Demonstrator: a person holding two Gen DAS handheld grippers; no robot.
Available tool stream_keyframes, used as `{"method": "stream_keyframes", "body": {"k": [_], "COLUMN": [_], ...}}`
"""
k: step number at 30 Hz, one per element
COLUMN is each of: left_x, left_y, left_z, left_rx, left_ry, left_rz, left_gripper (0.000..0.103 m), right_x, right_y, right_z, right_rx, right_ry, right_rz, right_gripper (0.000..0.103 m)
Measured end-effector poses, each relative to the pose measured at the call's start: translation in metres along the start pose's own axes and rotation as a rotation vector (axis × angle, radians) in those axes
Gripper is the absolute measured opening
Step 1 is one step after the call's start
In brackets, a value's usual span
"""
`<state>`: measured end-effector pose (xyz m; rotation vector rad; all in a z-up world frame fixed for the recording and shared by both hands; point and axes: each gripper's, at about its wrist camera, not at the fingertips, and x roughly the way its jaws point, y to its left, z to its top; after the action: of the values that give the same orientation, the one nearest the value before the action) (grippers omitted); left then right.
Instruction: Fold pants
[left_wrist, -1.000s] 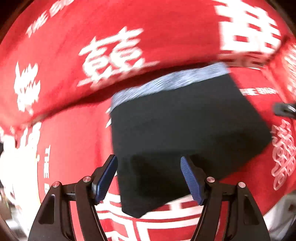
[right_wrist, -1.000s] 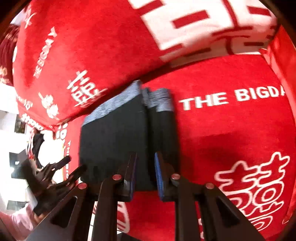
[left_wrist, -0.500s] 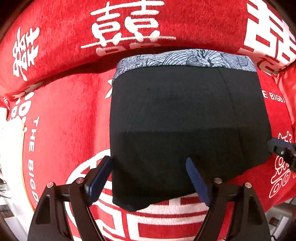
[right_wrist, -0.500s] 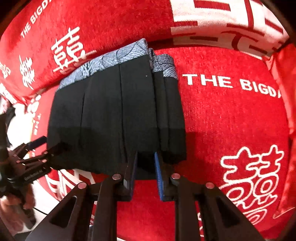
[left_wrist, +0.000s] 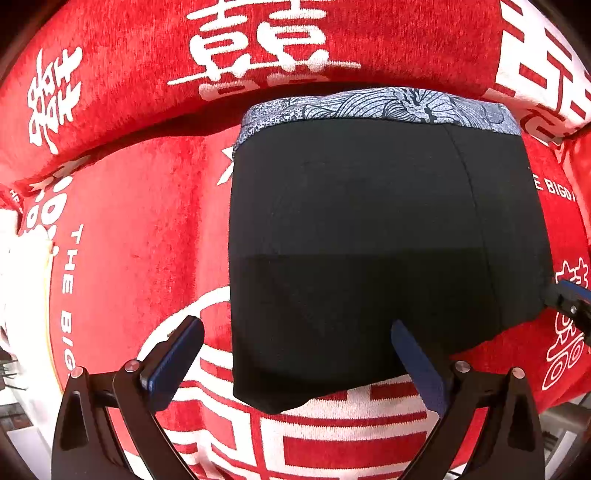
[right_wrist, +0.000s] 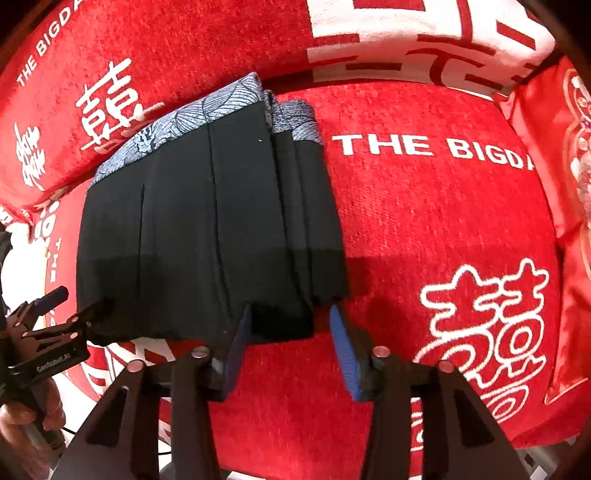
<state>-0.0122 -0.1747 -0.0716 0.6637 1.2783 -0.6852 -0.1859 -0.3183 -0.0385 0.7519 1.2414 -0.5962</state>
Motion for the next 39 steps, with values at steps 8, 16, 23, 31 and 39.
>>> {"method": "stream_keyframes", "body": {"k": [8,16,23,31,39], "left_x": [-0.004,-0.037,-0.037,-0.04,-0.038], "left_y": [-0.007,-0.023,-0.035,-0.004,0.045], "left_z": [0.002,-0.034,-0.082,-0.118,-0.128], "left_rx": [-0.003,-0.121,-0.272,-0.277,-0.233], "left_ry": [0.022,0.011,0.077,0.083,0.085], "left_rz": [0.054,0.076,-0.003,0.007,0.047], "left_gripper": [0.102,0.102,0.102,0.102,0.102], "right_x": [-0.011,-0.027,-0.02,-0.013,-0.017], "right_y": [0.003,0.015,0.031,0.063,0.089], "right_z": [-0.018,-0.021,-0.025,-0.044,-0.064], "right_rx": [-0.042,-0.141,-0.27,-0.28,-0.227], "right_ry": [0.008,0.047,0.122,0.136,0.101], "right_rz": [0.005,0.054,0.024,0.023,0.046], "right_gripper": [0.062,0.069,0.069,0.069,0.075]}}
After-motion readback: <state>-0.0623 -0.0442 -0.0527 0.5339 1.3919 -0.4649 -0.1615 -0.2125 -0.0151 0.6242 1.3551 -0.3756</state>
